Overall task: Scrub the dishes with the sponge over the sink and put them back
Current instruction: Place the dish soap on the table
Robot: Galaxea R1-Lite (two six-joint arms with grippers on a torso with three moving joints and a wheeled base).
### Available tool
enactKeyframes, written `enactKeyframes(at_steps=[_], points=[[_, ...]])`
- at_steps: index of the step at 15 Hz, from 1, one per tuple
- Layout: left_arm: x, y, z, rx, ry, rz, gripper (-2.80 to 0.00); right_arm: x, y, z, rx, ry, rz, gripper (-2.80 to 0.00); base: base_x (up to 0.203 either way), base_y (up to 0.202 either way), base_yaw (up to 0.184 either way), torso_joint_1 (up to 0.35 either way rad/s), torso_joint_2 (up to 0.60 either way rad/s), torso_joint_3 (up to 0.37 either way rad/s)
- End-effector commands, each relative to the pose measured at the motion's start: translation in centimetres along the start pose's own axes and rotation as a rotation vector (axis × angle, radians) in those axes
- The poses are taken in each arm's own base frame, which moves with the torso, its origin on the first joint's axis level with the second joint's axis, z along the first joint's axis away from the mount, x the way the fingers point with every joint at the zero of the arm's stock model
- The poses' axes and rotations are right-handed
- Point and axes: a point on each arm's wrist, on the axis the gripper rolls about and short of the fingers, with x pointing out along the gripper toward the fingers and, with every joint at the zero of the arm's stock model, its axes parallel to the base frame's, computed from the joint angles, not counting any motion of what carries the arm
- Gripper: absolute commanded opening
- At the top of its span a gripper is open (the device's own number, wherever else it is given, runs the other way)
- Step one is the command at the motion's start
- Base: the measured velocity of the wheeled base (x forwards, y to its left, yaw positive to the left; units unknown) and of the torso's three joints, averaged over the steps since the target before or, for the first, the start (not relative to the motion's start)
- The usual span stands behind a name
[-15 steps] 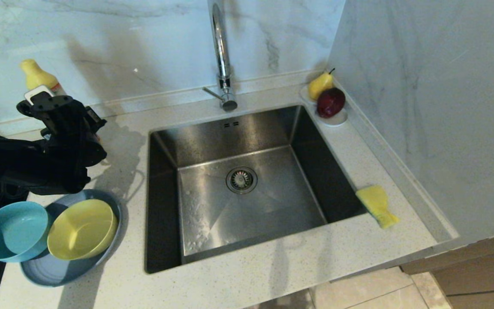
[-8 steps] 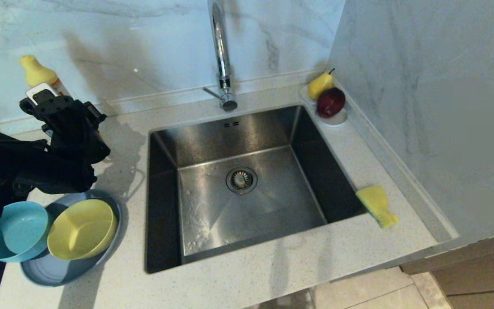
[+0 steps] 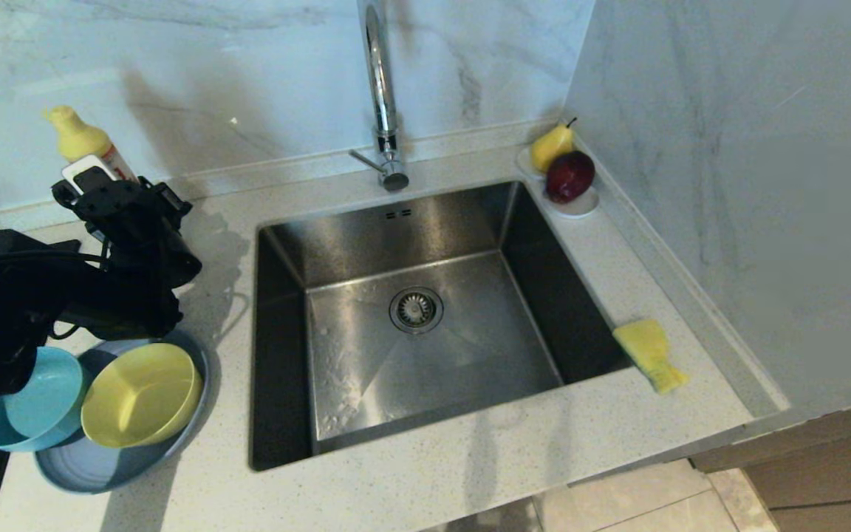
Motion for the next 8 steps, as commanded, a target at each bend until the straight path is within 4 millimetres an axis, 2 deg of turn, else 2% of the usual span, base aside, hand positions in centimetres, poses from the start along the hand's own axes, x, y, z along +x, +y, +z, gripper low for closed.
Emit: enactKeyframes(at_steps=[1, 8], points=[[0.12, -0.05, -0.33, -0.003, -0.001, 0.004, -2.8, 0.0, 0.0, 0.0, 0.0, 0.0, 0.0, -2.8, 0.0, 0.0, 0.0, 0.0, 0.0, 0.0], [0.56, -0.09, -0.56, 0.008, 0.018, 0.017, -2.8, 0.0, 0.0, 0.0, 0.0, 0.0, 0.0, -2.8, 0.0, 0.0, 0.0, 0.0, 0.0, 0.0]])
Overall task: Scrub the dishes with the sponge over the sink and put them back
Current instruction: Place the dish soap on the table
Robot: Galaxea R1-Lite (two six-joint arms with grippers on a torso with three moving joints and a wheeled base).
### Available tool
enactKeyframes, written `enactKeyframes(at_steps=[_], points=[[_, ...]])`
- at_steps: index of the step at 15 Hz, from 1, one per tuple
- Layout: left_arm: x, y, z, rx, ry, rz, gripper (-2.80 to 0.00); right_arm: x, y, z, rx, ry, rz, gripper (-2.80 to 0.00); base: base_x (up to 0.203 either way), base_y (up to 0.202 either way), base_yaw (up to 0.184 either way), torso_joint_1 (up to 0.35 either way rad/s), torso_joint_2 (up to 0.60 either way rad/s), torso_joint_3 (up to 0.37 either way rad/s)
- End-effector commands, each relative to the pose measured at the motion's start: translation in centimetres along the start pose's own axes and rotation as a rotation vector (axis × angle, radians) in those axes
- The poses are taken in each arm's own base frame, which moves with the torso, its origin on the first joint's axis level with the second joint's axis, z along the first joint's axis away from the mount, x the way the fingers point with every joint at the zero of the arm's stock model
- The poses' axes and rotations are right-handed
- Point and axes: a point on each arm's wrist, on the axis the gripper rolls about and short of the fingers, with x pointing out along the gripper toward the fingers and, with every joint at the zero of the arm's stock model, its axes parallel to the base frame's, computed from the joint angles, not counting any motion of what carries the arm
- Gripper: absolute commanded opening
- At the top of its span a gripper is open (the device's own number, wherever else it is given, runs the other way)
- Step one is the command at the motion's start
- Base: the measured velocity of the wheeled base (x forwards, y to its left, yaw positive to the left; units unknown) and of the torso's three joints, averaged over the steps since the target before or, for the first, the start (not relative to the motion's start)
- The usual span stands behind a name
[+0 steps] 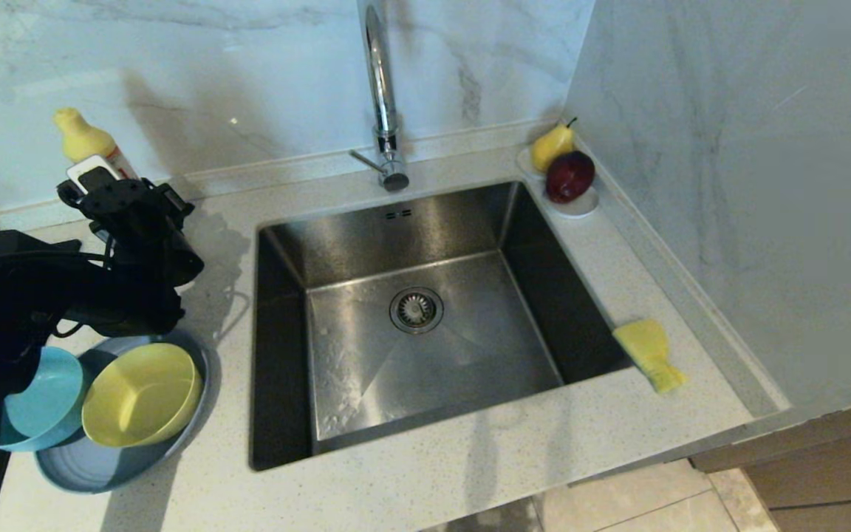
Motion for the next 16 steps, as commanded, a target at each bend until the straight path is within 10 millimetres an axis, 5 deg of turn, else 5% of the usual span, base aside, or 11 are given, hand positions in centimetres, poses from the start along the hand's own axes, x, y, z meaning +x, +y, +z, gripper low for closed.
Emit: enactKeyframes(at_steps=[1, 4, 5, 12, 16], points=[[0.3, 0.2, -0.2, 0.001, -0.002, 0.01, -2.8, 0.0, 0.0, 0.0, 0.0, 0.0, 0.0, -2.8, 0.0, 0.0, 0.0, 0.0, 0.0, 0.0], [0.6, 0.2, -0.8, 0.01, 0.009, 0.014, -2.8, 0.0, 0.0, 0.0, 0.0, 0.0, 0.0, -2.8, 0.0, 0.0, 0.0, 0.0, 0.0, 0.0], [0.7, 0.2, -0.7, 0.005, 0.004, 0.013, 0.0, 0.0, 0.0, 0.0, 0.0, 0.0, 0.0, -2.8, 0.0, 0.0, 0.0, 0.0, 0.0, 0.0], [1.0, -0.1, 0.2, -0.02, -0.023, 0.012, 0.0, 0.0, 0.0, 0.0, 0.0, 0.0, 0.0, -2.8, 0.0, 0.0, 0.0, 0.0, 0.0, 0.0], [0.8, -0.5, 3.7, -0.056, -0.068, 0.005, 0.0, 0.0, 0.0, 0.0, 0.0, 0.0, 0.0, -2.8, 0.0, 0.0, 0.0, 0.0, 0.0, 0.0]])
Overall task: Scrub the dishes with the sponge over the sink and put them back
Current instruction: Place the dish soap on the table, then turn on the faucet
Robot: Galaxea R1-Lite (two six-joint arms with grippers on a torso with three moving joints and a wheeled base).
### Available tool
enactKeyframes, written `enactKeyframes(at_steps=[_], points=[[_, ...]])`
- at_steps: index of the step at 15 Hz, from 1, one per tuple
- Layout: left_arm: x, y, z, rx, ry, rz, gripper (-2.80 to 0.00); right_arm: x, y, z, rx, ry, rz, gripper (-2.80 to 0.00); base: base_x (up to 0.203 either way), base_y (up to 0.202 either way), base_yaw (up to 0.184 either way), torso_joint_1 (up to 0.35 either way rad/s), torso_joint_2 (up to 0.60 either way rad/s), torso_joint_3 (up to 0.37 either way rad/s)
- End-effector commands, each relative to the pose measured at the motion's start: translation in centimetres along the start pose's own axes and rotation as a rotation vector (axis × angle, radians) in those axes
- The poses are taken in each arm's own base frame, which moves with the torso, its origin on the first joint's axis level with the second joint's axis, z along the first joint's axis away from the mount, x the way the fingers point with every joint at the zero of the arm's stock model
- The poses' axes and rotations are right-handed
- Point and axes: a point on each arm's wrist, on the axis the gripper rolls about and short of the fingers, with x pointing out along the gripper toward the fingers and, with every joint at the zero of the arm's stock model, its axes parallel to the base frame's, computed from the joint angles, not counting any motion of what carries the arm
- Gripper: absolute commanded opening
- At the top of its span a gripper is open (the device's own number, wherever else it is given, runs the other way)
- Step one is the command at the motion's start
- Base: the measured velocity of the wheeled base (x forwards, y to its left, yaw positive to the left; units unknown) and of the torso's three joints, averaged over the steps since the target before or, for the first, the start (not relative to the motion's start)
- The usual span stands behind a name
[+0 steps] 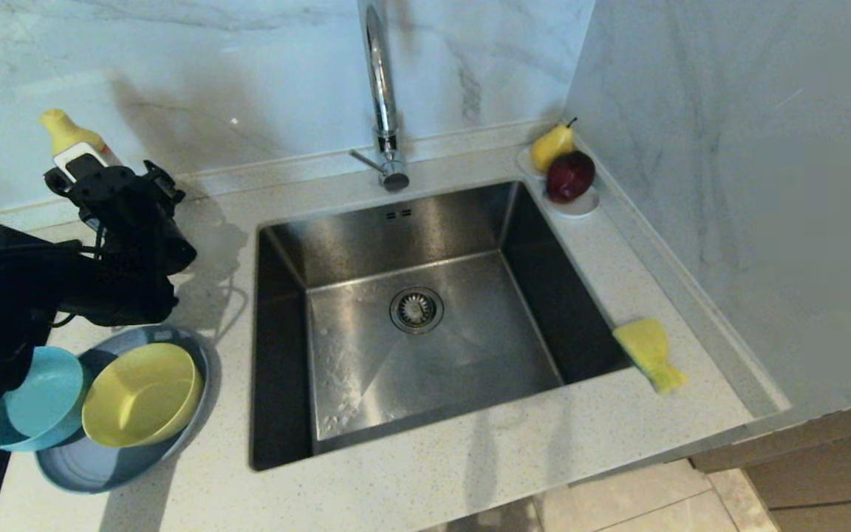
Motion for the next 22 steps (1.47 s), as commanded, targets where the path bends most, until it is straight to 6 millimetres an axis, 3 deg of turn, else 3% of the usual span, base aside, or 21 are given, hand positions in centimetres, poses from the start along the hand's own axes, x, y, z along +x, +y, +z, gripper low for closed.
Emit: enactKeyframes(at_steps=[1, 8, 13, 14, 18, 20, 22], points=[[0.0, -0.4, 3.2, -0.036, -0.043, -0.002, 0.0, 0.0, 0.0, 0.0, 0.0, 0.0, 0.0, -2.8, 0.0, 0.0, 0.0, 0.0, 0.0, 0.0], [-1.4, -0.8, 14.1, -0.105, -0.139, -0.02, 0.0, 0.0, 0.0, 0.0, 0.0, 0.0, 0.0, -2.8, 0.0, 0.0, 0.0, 0.0, 0.0, 0.0], [-4.5, -0.2, 23.4, -0.153, -0.178, -0.048, 0.0, 0.0, 0.0, 0.0, 0.0, 0.0, 0.0, -2.8, 0.0, 0.0, 0.0, 0.0, 0.0, 0.0], [-5.5, 0.3, 25.5, -0.154, -0.177, -0.053, -2.8, 0.0, 0.0, 0.0, 0.0, 0.0, 0.0, -2.8, 0.0, 0.0, 0.0, 0.0, 0.0, 0.0], [-10.4, 3.6, 32.4, -0.077, -0.072, -0.122, -2.8, 0.0, 0.0, 0.0, 0.0, 0.0, -0.001, -2.8, 0.0, 0.0, 0.0, 0.0, 0.0, 0.0], [-13.5, 5.8, 34.3, -0.023, 0.0, -0.212, -2.8, 0.0, 0.0, 0.0, 0.0, 0.0, 0.0, -2.8, 0.0, 0.0, 0.0, 0.0, 0.0, 0.0], [-16.5, 8.0, 35.0, 0.044, 0.091, -0.314, -2.8, 0.0, 0.0, 0.0, 0.0, 0.0, 0.0, -2.8, 0.0, 0.0, 0.0, 0.0, 0.0, 0.0]])
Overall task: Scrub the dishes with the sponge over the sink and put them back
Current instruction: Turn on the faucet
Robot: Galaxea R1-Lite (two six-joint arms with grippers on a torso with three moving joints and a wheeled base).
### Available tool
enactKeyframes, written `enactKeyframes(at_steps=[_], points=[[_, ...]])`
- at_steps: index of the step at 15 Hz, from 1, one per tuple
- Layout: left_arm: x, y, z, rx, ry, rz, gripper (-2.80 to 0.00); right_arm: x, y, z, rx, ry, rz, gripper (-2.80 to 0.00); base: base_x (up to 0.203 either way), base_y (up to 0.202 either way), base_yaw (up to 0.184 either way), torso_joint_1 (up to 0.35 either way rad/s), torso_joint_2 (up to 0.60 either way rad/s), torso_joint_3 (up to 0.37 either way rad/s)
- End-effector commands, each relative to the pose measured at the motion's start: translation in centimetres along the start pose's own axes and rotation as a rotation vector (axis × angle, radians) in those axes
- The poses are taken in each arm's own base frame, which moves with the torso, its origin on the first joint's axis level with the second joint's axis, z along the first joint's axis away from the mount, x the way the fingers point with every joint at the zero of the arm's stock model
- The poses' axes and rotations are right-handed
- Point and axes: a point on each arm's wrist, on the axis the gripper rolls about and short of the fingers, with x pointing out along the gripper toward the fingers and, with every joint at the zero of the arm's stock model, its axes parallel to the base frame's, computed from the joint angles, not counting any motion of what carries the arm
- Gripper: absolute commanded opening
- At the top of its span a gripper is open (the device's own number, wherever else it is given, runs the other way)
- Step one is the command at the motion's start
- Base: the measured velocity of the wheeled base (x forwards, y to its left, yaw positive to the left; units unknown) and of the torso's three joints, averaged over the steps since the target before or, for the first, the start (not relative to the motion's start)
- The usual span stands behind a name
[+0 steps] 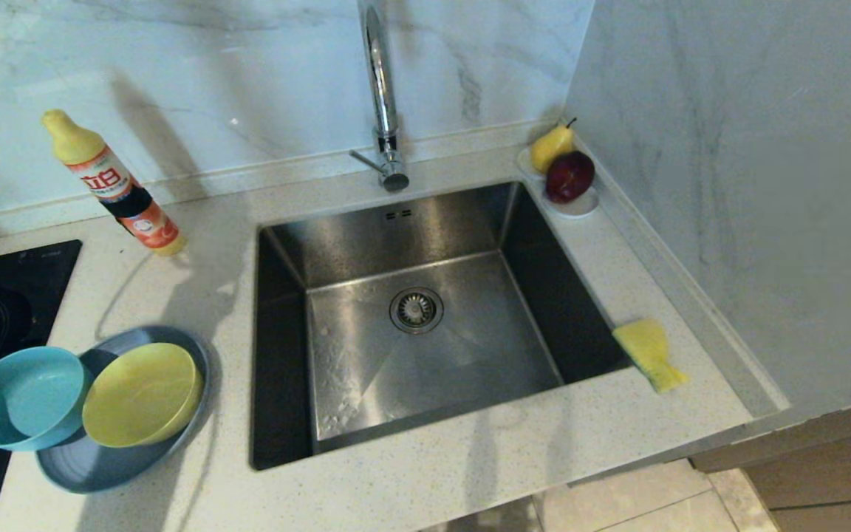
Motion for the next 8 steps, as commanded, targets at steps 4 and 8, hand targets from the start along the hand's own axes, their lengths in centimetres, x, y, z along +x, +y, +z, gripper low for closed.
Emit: enactKeyframes(at_steps=[4, 8], points=[[-12.1, 5.1, -0.7, 0.113, 0.309, -0.26, -2.8, 0.0, 0.0, 0.0, 0.0, 0.001, 0.0, -2.8, 0.0, 0.0, 0.0, 0.0, 0.0, 0.0], [-20.3, 9.0, -6.7, 0.165, 0.511, -0.536, -2.8, 0.0, 0.0, 0.0, 0.0, 0.001, 0.0, -2.8, 0.0, 0.0, 0.0, 0.0, 0.0, 0.0]])
